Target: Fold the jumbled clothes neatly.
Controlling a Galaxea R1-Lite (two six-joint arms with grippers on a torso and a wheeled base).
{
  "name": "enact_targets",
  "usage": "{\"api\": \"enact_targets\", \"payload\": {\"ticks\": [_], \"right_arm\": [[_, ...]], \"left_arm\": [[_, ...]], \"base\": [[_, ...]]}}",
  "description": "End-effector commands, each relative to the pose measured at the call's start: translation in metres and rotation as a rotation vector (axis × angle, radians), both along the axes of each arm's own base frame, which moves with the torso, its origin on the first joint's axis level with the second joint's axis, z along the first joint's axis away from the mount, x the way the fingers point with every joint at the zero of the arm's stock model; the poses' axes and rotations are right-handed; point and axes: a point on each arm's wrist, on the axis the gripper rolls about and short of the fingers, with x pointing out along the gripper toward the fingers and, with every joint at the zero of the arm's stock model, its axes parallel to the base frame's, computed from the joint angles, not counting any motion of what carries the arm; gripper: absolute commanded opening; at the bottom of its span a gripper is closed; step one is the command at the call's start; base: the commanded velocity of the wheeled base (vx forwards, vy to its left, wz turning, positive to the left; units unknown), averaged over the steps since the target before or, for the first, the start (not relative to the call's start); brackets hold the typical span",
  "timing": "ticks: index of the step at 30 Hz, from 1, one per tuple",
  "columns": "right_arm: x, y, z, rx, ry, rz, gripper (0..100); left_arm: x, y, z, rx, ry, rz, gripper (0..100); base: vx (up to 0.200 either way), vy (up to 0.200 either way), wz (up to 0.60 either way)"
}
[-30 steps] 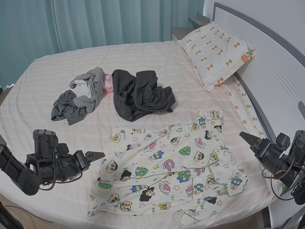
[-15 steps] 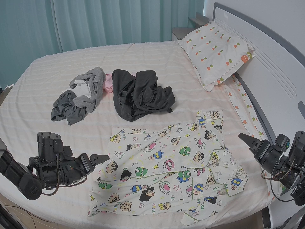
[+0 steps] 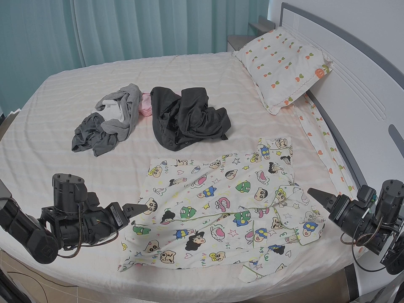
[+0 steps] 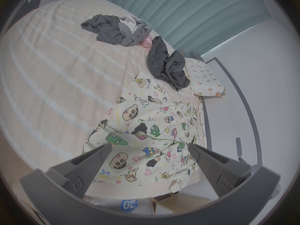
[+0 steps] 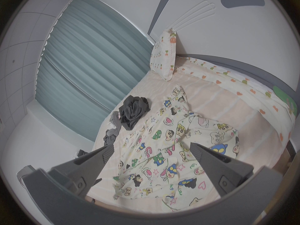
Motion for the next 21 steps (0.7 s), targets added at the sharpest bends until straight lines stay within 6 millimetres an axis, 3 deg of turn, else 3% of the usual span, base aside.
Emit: {"api": "enact_targets", "payload": {"ticks": [1,12,21], "right_arm": [[-0.001,0.006,-0.01,-0.021,0.047,0.032,100],[-0.002,0.007,-0.011,-0.024,0.054,0.038,100],[-0.005,0.009,-0.013,-0.028,0.062,0.055,100]], "left_arm": [[0.013,-0.005,0.001,0.006,-0.017,0.016,100],[0.013,-0.008,-0.005,0.009,0.007,0.004,100],[0.029,-0.005,-0.002,0.0,-0.02,0.027,100]], "base": [[0.0,0.0,0.0],[0.0,0.0,0.0],[0.0,0.2,0.0]]}}
